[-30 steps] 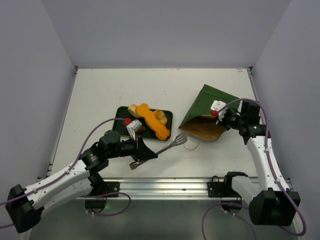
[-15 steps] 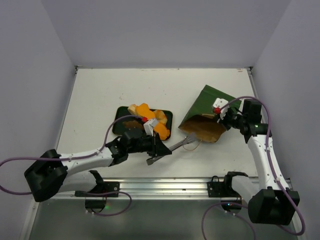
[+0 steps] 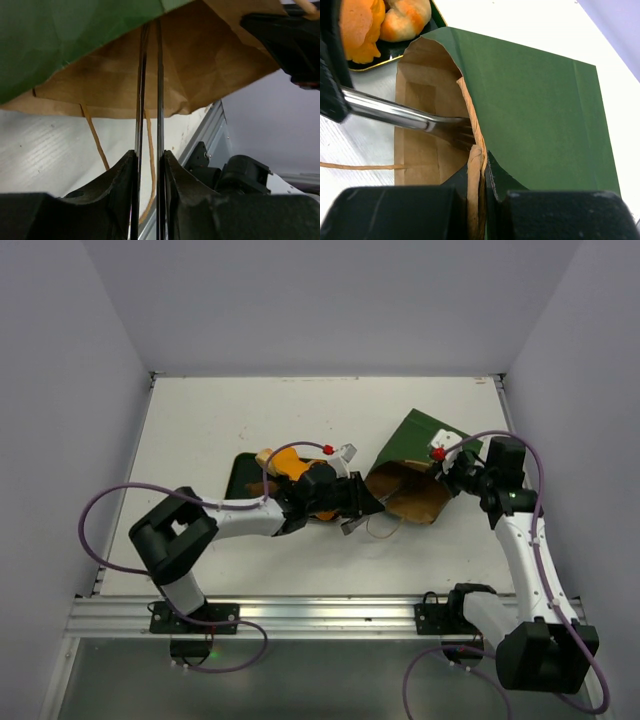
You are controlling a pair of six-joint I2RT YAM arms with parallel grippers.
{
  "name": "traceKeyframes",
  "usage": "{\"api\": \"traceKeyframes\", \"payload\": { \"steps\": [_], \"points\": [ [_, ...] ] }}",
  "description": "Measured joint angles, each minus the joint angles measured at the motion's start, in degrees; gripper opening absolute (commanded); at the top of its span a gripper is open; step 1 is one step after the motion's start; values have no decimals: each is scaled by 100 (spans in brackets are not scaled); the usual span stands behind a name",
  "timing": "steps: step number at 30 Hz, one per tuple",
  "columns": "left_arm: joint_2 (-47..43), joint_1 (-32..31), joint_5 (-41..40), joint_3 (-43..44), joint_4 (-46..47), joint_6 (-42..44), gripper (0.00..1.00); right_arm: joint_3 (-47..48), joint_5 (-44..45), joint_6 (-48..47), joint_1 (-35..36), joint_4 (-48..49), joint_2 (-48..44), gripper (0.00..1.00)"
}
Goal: Take the fake bread out of the paper bag
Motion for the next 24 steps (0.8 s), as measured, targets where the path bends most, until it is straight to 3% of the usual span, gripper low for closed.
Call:
{"api": "traceKeyframes", "payload": {
  "steps": [7,13,24],
  "points": [
    [732,0,-153,741,-214,-66,42,-76,-2,164,0,131,-63,0],
    [1224,-4,-299,1408,-262,-72,43,-98,-17,210,0,177,-74,0],
    [1471,-4,-675,1495,-472,-94,46,-162,-17,260,0,219,-76,0]
  ]
}}
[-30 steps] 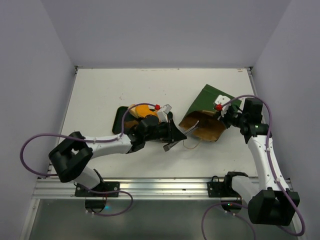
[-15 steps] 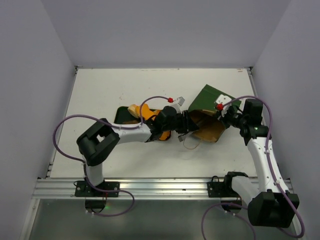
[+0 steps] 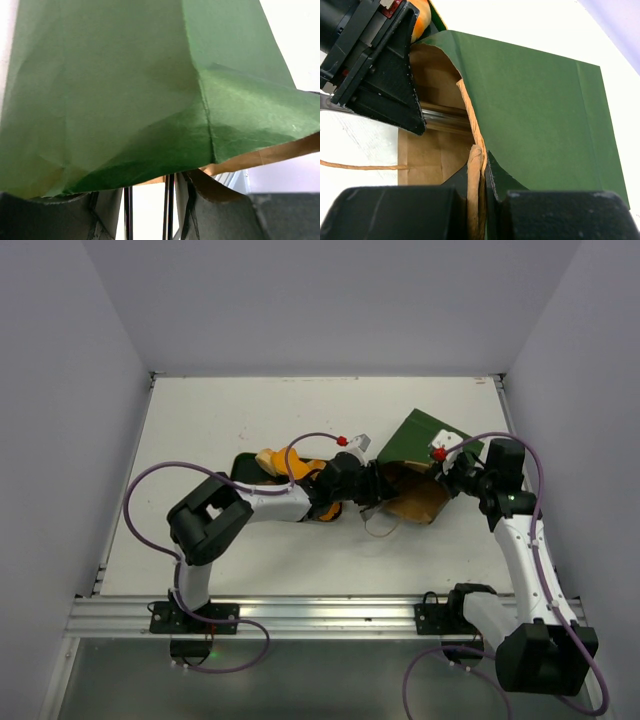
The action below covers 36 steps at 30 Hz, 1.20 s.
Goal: Take the fake bread out of the paper bag
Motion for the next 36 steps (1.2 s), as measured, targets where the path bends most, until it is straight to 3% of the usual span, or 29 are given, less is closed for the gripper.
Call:
{"api": "traceKeyframes", "payload": {
  "steps": [36],
  "points": [
    [728,-59,173,660,184,-170,47,-90,-63,85,4,85,24,0]
  ]
}}
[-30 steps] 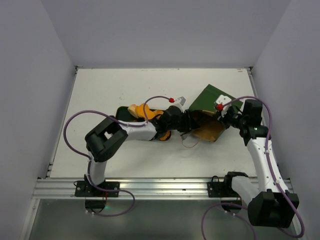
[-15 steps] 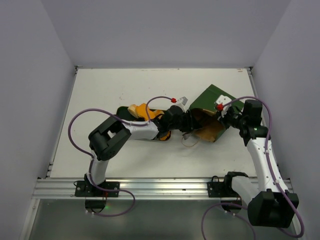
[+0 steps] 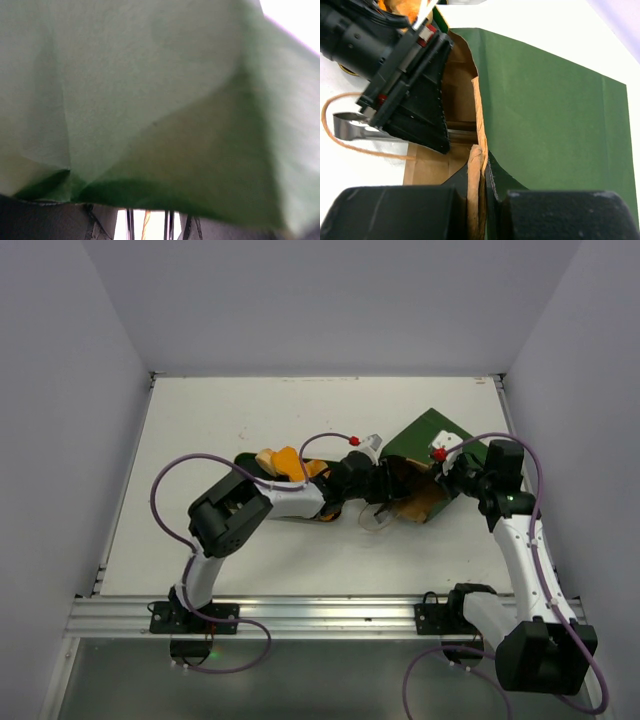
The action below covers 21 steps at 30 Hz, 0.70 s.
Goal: Take the fake bread out of the paper bag
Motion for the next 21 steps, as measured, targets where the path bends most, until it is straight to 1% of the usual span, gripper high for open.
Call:
{"api": "traceKeyframes", "payload": {
  "steps": [2,4,6,7,9,10,13,21],
  "points": [
    [103,-4,0,98,-35,-2,47,-4,7,4,11,0,7,0],
    [177,-4,2,188,-98,-4,44,-4,15,4,22,2,35,0],
    [240,-4,24,260,-118,-39,37,-4,48,7,44,11,55,0],
    [271,-4,46,291,-118,-59,29,-4,63,4,52,15,59,0],
    [308,-7,79,310,-120,-92,24,-4,85,7,57,28,61,0],
    [319,-9,94,310,-125,-94,19,-4,87,7,57,31,61,0],
    [334,-9,138,313,-125,-87,11,-4,96,9,63,35,61,0],
    [284,-11,190,186,-22,-76,0,-7,227,68,70,94,61,0]
  ]
}}
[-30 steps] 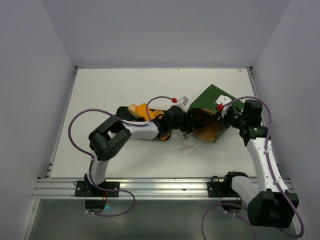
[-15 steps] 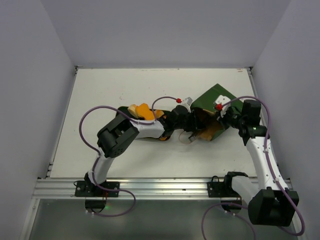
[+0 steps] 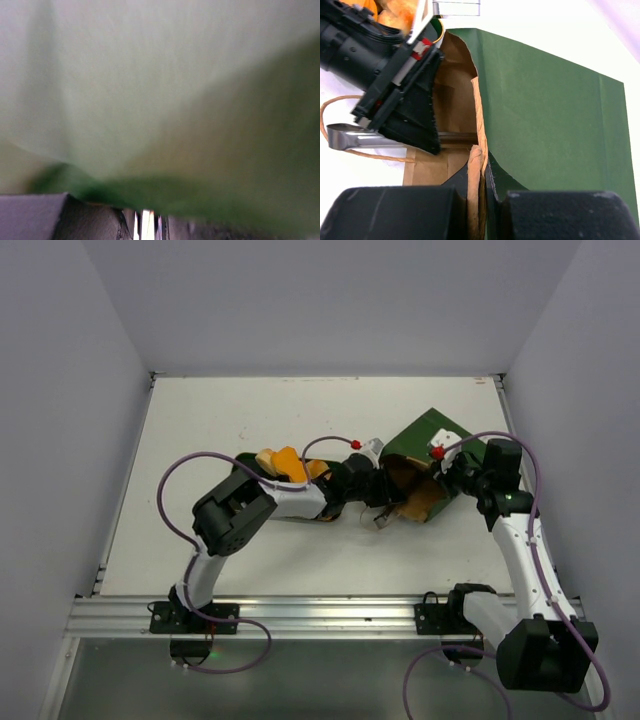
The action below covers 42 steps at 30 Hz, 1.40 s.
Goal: Take the fake bread out of the paper bag
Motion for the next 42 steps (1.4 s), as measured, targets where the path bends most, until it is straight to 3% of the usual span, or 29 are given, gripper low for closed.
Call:
{"api": "traceKeyframes", "payload": {
  "steps": [12,23,42],
  "points": [
    [-1182,0,0,-1088,98,256,1,-2,-138,-81,20,13,-111,0],
    [-1270,-68,42,-1182,352,219,32,-2,-688,-514,26,-369,-153,0],
    [-938,-125,-254,-892,219,168,44,-2,-732,-688,24,-483,-28,0]
  ]
}}
